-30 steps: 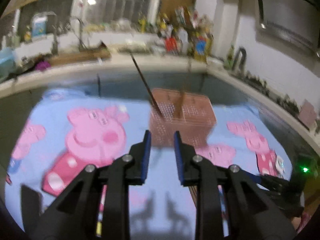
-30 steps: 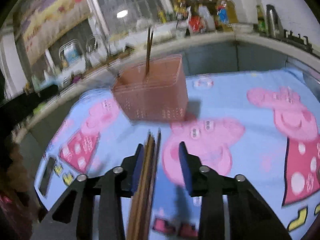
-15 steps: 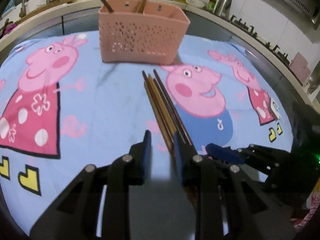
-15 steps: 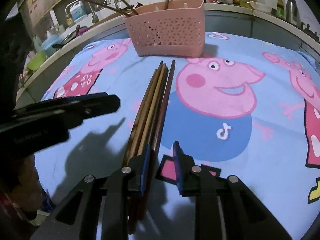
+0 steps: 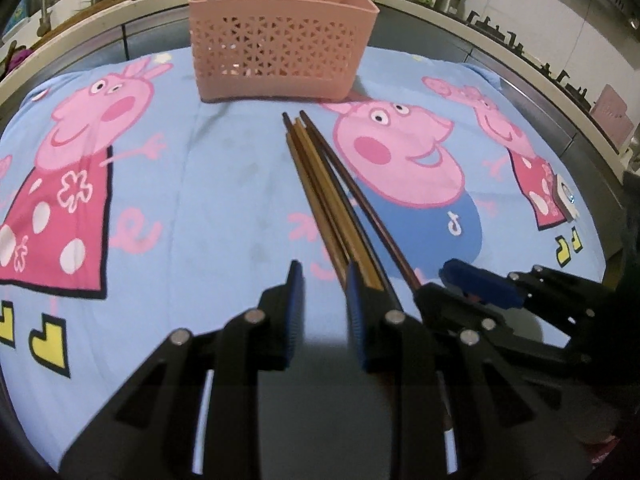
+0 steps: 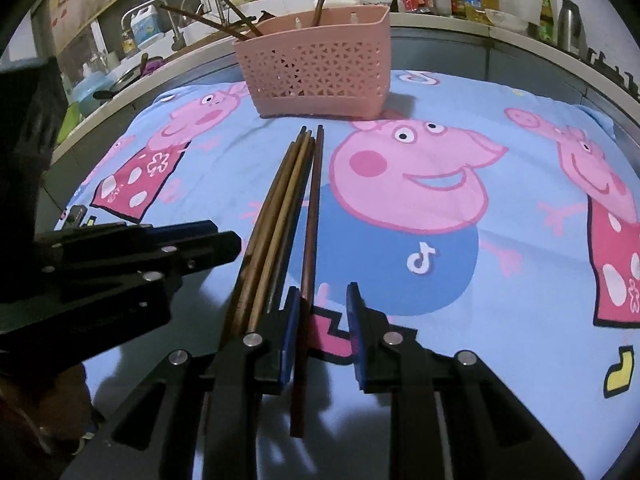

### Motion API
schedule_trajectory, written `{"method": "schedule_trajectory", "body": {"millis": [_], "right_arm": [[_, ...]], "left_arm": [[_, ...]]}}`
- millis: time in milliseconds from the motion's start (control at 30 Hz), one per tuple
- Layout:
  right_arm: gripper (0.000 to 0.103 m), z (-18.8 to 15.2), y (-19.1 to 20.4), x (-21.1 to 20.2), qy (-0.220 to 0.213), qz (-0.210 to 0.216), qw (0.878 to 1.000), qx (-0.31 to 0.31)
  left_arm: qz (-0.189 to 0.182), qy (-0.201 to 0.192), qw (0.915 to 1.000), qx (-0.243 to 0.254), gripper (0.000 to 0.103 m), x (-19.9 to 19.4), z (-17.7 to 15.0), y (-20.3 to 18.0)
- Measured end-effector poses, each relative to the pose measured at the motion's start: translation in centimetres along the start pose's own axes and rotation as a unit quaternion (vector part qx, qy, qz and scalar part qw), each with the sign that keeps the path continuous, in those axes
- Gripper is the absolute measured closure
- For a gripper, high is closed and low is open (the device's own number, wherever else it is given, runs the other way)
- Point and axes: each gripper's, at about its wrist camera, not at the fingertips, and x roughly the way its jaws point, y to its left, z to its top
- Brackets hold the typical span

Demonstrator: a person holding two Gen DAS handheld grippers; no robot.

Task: Organize utensils
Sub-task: 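Lower both open tools around the next chopsticks in the row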

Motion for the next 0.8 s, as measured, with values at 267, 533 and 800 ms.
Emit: {"method": "schedule_trajectory", "body": {"millis": [267, 533, 800], "right_arm": [[0.103, -0.1, -0.1, -0.5, -0.006, 0.007, 1.0, 0.009], [0.103, -0.3, -0.1, -0.5, -0.005, 0.011, 1.0, 0.013], [0.103, -0.5, -0.1, -0.1, 0.0, 0.012, 1.0, 0.014]], "left_arm": [[0.006, 0.004, 0.9999, 0.008, 0.082, 0.4, -0.3, -0.6], [0.013, 0.003, 0.9999, 0.012, 0.082, 0.8, -0.2, -1.1], [0.027, -0.006, 0.9996, 0.009, 0.079, 0.9, -0.2, -1.1]]}}
